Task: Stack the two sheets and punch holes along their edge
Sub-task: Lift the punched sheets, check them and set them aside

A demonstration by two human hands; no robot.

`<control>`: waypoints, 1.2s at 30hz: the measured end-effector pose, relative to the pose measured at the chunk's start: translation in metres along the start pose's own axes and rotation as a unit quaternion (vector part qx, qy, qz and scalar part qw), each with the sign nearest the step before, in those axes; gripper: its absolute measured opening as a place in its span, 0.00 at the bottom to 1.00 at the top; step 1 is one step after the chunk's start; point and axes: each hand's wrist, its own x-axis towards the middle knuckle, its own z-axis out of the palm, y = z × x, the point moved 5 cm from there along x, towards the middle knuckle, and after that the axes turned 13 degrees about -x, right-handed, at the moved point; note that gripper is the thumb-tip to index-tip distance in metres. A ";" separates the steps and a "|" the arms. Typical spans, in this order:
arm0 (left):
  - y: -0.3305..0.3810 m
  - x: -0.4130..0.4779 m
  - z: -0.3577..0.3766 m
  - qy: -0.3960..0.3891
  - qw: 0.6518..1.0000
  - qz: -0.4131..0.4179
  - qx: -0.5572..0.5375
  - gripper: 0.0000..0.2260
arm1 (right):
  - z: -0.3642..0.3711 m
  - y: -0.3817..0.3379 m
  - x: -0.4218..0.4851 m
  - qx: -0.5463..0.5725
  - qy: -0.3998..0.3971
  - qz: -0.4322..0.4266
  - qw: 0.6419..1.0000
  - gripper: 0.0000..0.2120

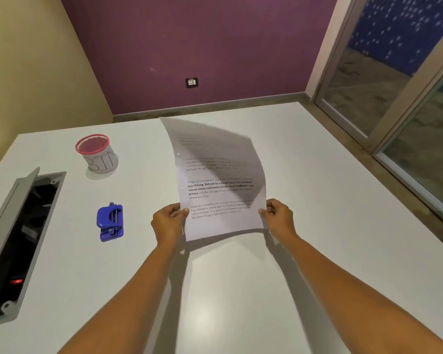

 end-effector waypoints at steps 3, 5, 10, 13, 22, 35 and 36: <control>0.004 -0.002 0.011 0.009 1.000 0.001 0.029 0.11 | -0.011 0.001 0.009 0.001 0.002 -0.001 1.000 0.05; 0.007 -0.002 0.021 0.022 0.999 0.000 0.033 0.11 | -0.017 0.004 0.018 -0.006 0.001 0.000 1.000 0.07; 0.011 -0.002 0.069 0.026 0.998 -0.014 0.049 0.13 | -0.043 0.017 0.055 -0.020 0.002 -0.003 1.000 0.11; 0.010 -0.003 0.109 0.037 0.998 -0.025 0.046 0.12 | -0.066 0.030 0.090 -0.024 0.004 0.006 1.000 0.14; 0.019 0.029 0.264 0.027 0.998 -0.025 0.048 0.10 | -0.139 0.065 0.225 -0.038 0.006 0.016 0.999 0.16; -0.001 0.120 0.444 -0.006 0.996 -0.034 0.084 0.10 | -0.178 0.119 0.396 -0.026 0.064 0.042 0.997 0.17; -0.004 0.126 0.452 -0.006 0.996 -0.035 0.087 0.10 | -0.178 0.123 0.405 -0.022 0.068 0.043 0.996 0.17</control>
